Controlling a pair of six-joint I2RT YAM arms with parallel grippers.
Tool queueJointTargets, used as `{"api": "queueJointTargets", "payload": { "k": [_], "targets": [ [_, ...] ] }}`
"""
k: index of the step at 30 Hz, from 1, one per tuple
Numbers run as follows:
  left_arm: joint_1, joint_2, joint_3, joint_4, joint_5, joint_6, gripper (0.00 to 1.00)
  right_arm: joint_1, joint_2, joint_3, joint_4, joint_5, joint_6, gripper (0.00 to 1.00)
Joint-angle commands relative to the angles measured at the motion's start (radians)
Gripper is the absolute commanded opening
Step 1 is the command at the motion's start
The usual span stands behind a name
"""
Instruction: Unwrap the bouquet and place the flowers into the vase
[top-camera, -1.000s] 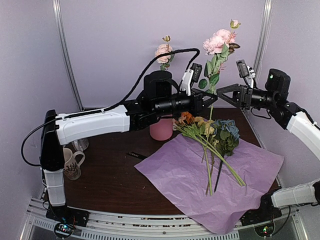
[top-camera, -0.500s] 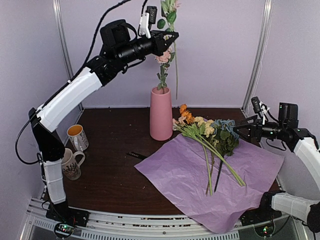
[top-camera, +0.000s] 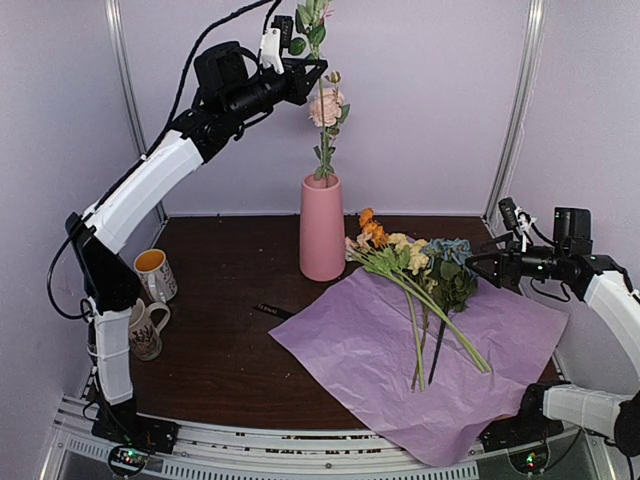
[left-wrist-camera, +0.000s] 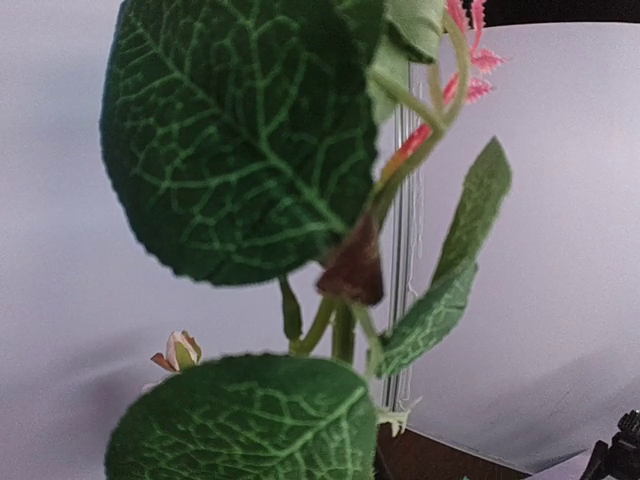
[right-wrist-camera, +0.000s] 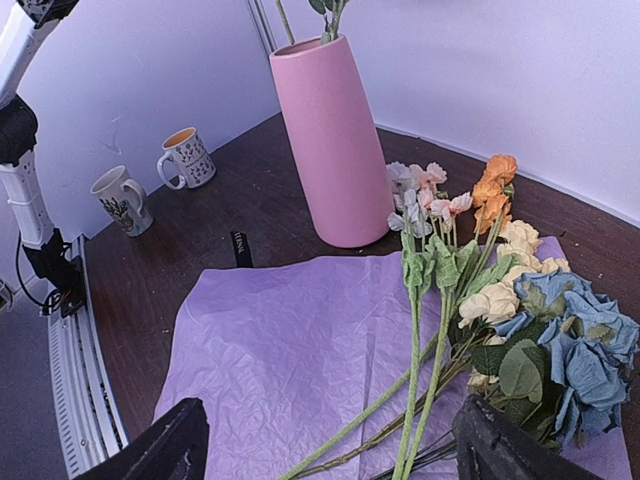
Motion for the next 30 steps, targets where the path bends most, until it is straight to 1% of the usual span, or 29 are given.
{"api": "queueJointTargets", "payload": {
  "k": [1, 3, 5, 9, 13, 14, 16, 20, 21, 23, 26, 28, 30],
  "targets": [
    [0.029, 0.047, -0.004, 0.096, -0.024, 0.037, 0.0, -0.007, -0.004, 0.002, 0.007, 0.021, -0.02, 0.85],
    [0.042, 0.086, 0.035, 0.082, -0.024, 0.029, 0.0, -0.007, -0.004, 0.003, 0.005, 0.029, -0.02, 0.85],
    [0.055, 0.097, 0.018, 0.087, -0.018, 0.017, 0.0, -0.007, -0.008, 0.0, 0.005, 0.018, -0.024, 0.85],
    [0.057, 0.068, -0.137, 0.156, -0.019, 0.0, 0.0, -0.007, -0.012, -0.001, 0.006, 0.014, -0.026, 0.85],
    [0.061, 0.042, -0.289, 0.242, -0.004, -0.047, 0.0, -0.007, -0.001, 0.003, 0.011, 0.028, -0.013, 0.85],
    [0.061, 0.034, -0.326, 0.262, 0.001, -0.054, 0.05, -0.007, 0.002, 0.005, 0.007, 0.024, -0.016, 0.85],
    [0.06, 0.013, -0.394, 0.278, -0.001, -0.061, 0.24, -0.007, 0.002, 0.004, 0.008, 0.014, -0.017, 0.85],
    [0.059, -0.072, -0.577, 0.323, -0.095, -0.071, 0.47, -0.007, -0.002, 0.004, 0.011, 0.014, -0.014, 0.85],
    [0.058, -0.097, -0.616, 0.332, -0.12, -0.069, 0.52, -0.007, 0.0, 0.003, 0.017, 0.015, -0.007, 0.85],
    [0.059, -0.145, -0.686, 0.334, -0.143, -0.062, 0.57, -0.007, 0.005, 0.003, 0.021, 0.014, 0.003, 0.85],
    [0.059, -0.216, -0.786, 0.345, -0.144, -0.056, 0.59, -0.007, 0.013, 0.005, 0.023, 0.016, 0.005, 0.85],
    [0.058, -0.267, -0.856, 0.359, -0.148, -0.056, 0.63, -0.007, 0.016, 0.006, 0.022, 0.016, 0.006, 0.85],
    [0.059, -0.318, -0.919, 0.376, -0.15, -0.055, 0.63, -0.007, 0.016, 0.004, 0.025, 0.017, 0.006, 0.85]
  ]
}}
